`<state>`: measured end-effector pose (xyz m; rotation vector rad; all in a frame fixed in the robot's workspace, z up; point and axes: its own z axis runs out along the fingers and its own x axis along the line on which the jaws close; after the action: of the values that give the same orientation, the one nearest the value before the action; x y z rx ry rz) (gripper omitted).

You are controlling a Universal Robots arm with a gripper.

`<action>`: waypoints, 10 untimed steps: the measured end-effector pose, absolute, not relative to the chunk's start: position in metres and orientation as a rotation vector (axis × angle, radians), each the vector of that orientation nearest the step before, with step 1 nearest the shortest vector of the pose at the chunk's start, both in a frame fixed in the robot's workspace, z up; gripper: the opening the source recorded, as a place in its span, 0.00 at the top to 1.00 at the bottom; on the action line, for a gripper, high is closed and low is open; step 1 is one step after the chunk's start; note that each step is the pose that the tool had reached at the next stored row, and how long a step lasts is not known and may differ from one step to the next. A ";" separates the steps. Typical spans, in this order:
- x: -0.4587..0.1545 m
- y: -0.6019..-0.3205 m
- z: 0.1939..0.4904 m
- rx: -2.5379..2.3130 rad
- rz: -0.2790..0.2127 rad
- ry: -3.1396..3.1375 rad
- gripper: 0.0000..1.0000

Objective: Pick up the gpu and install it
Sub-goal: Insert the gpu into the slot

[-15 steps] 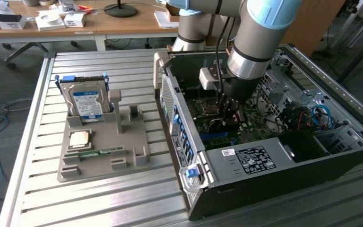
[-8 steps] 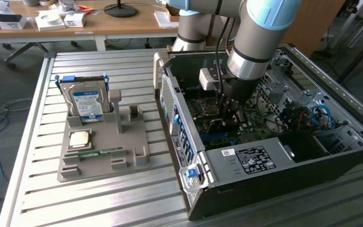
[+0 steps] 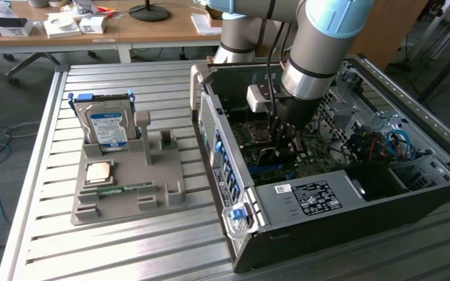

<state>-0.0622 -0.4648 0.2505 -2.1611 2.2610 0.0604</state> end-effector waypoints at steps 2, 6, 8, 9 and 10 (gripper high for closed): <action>-0.062 -0.465 0.250 -2.161 0.061 2.261 0.73; -0.062 -0.465 0.250 -2.161 0.062 2.260 0.73; -0.062 -0.465 0.250 -2.161 0.062 2.260 0.73; -0.062 -0.465 0.250 -2.160 0.063 2.260 0.73; -0.062 -0.464 0.250 -2.159 0.064 2.259 0.73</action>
<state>-0.0623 -0.4645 0.2504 -2.1594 2.2593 0.0641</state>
